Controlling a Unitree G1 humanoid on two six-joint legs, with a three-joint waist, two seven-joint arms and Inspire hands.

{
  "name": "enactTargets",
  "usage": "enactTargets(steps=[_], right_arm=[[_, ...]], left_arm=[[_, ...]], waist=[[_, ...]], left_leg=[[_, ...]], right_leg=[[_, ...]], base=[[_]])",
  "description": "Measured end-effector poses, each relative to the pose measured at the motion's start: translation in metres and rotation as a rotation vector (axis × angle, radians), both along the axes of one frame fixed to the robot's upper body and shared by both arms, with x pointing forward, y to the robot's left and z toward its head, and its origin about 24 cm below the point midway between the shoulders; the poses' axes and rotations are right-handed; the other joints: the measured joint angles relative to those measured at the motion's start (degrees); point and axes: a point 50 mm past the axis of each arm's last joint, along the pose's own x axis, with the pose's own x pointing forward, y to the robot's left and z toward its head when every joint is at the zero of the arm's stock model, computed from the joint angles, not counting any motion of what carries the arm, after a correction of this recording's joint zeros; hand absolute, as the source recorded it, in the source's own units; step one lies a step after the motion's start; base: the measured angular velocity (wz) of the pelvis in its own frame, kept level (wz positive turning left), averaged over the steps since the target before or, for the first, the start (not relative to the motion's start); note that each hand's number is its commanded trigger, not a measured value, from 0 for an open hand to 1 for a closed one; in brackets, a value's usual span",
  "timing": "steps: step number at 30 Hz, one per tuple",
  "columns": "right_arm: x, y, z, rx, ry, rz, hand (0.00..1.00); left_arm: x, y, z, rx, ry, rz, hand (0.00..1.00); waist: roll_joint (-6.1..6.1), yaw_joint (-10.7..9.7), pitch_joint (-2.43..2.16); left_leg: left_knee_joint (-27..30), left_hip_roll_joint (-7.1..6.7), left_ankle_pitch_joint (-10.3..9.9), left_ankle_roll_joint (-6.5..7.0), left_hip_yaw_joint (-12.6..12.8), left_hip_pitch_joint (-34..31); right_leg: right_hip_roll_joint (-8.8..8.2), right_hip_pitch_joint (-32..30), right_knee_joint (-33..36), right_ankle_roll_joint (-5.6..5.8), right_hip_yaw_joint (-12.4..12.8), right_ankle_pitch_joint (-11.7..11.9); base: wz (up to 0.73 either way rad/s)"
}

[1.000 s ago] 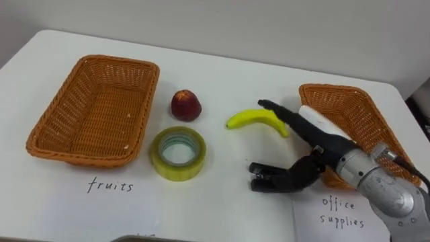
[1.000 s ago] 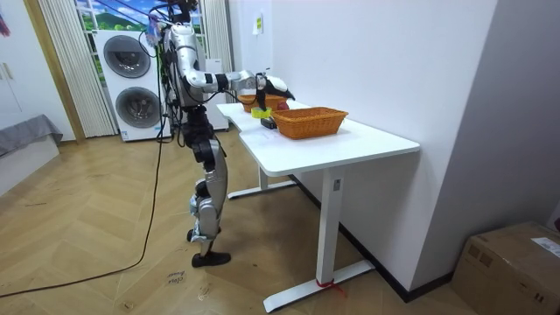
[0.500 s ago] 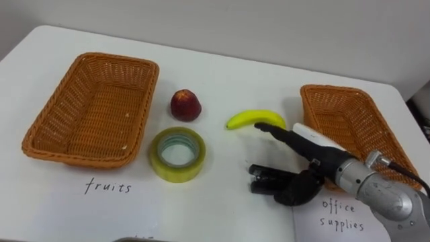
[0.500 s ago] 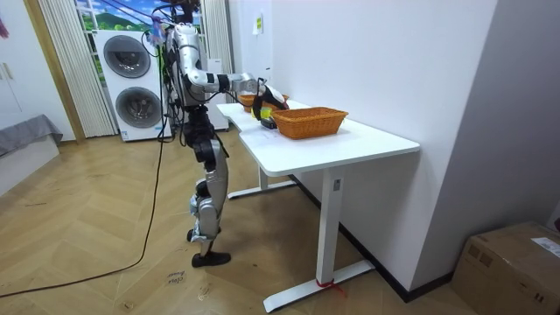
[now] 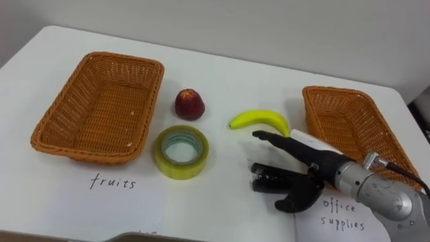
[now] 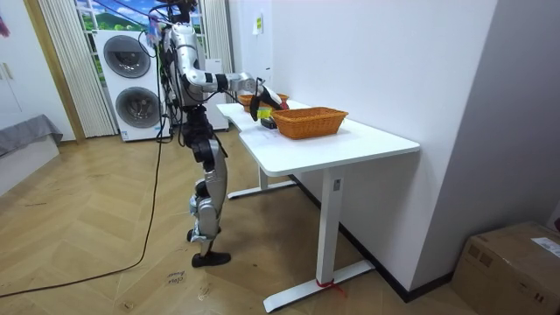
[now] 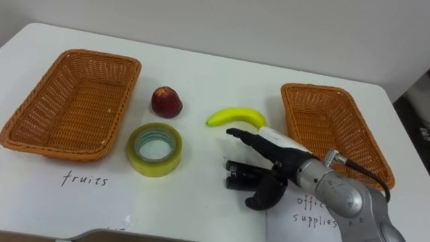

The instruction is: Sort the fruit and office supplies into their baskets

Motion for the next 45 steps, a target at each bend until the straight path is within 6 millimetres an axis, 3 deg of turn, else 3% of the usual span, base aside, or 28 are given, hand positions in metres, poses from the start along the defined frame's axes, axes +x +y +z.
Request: enactTargets(steps=[8,26,45], right_arm=[[-0.001,-0.007,-0.013,-0.079,0.047,-0.040,0.00],[0.000,-0.012,-0.021,-0.110,0.039,-0.144,0.00],[0.001,-0.007,-0.023,-0.158,0.046,-0.124,0.00]], left_arm=[[-0.002,0.001,0.000,0.016,0.002,0.009,0.00],[-0.003,0.002,-0.001,0.036,0.030,0.017,0.00],[0.009,-0.003,0.003,0.052,-0.019,-0.019,0.00]], waist=[[0.23,0.2,0.19],[0.36,0.1,0.15],[0.78,1.5,-0.10]], left_leg=[[0.0,-0.01,0.0,0.00,0.0,-0.1],[0.1,-0.08,0.0,0.01,-0.6,0.0],[0.3,-0.01,-0.1,0.07,-0.8,-0.1]], right_leg=[[0.01,-0.1,-0.2,0.01,0.2,0.0],[0.11,1.0,-0.9,0.12,-0.1,0.1],[0.17,1.0,-0.8,0.05,-0.6,0.4]], base=[[0.00],[0.01],[0.00]])
